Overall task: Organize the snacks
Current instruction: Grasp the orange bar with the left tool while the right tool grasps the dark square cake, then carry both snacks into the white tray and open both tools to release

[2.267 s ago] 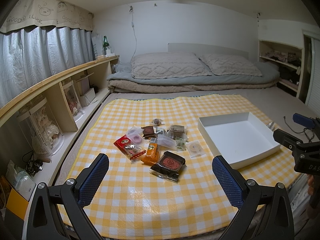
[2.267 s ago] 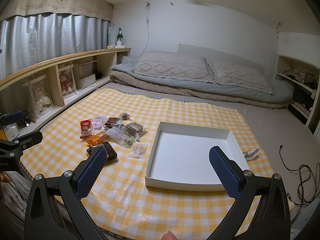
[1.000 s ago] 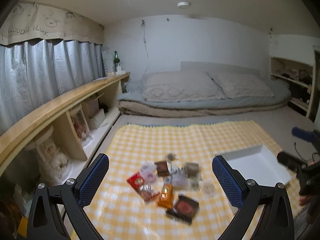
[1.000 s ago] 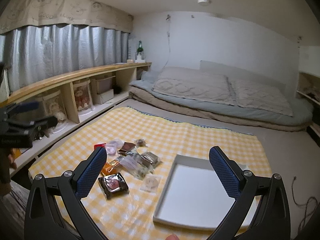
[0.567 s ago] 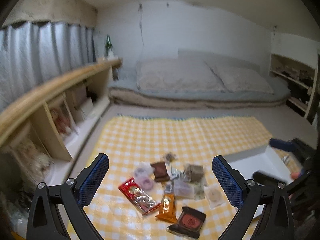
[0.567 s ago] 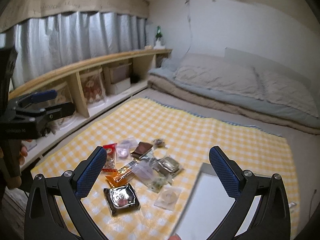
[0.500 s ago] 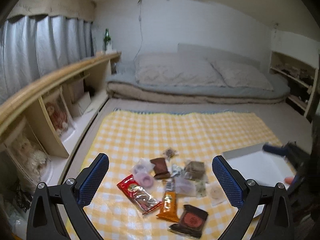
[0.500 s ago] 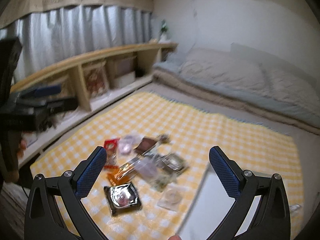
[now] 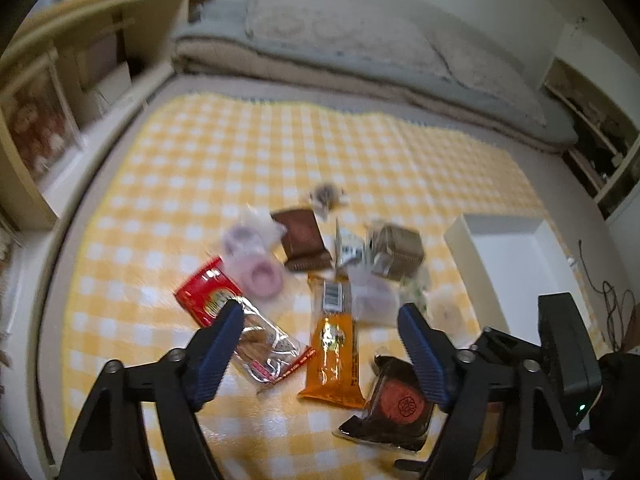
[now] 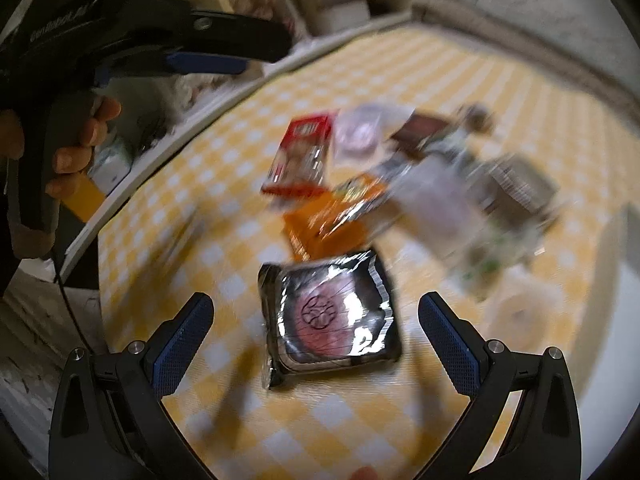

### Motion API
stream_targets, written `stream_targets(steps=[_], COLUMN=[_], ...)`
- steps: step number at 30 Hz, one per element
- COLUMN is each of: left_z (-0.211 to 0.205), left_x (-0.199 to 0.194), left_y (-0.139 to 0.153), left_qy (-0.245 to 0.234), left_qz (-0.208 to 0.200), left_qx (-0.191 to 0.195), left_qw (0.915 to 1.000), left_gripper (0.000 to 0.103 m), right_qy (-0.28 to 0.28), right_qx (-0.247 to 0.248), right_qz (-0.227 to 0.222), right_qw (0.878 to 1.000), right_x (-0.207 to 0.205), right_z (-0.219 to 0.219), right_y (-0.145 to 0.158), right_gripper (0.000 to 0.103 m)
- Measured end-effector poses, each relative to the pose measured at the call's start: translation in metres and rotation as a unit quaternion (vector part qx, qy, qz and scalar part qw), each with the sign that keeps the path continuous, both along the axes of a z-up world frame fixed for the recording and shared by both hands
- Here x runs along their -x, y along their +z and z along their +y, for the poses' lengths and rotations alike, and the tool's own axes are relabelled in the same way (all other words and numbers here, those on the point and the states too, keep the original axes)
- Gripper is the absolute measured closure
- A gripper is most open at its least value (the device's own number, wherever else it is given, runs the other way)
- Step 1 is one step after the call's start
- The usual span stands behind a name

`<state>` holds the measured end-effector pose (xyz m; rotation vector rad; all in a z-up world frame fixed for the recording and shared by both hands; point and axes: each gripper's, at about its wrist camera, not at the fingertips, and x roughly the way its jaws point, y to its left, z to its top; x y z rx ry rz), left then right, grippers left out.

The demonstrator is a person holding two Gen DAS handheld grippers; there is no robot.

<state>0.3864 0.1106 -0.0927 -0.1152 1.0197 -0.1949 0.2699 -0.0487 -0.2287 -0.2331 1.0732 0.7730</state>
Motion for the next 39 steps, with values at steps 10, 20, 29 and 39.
stream_targets(steps=[10,20,29,39], left_z=[-0.04,-0.075,-0.082,-0.081], left_x=[-0.044,-0.045,-0.053,-0.037], left_y=[-0.05,-0.08,-0.109,-0.077], left_qy=[-0.029,-0.048,-0.043,-0.022], left_qz=[0.046,0.079,0.127,0.092], left_qx=[-0.011,-0.061,-0.104,-0.08], left_qw=[0.9985,0.9939,0.9855,0.9923], left_gripper=[0.038,0.06,0.065,0.07], right_qy=[0.025,0.037,0.02,-0.024], right_qx=[0.012,0.052,0.057,0.057], right_qz=[0.008,0.018,0.02,0.012], right_qw=[1.0,0.998,0.998,0.998], right_x=[-0.005,0.006,0.005,0.006], right_z=[0.005,-0.006,0.005,-0.005], right_y=[-0.015,-0.013,-0.024,-0.002], right_gripper=[0.015,0.025,0.029,0.037])
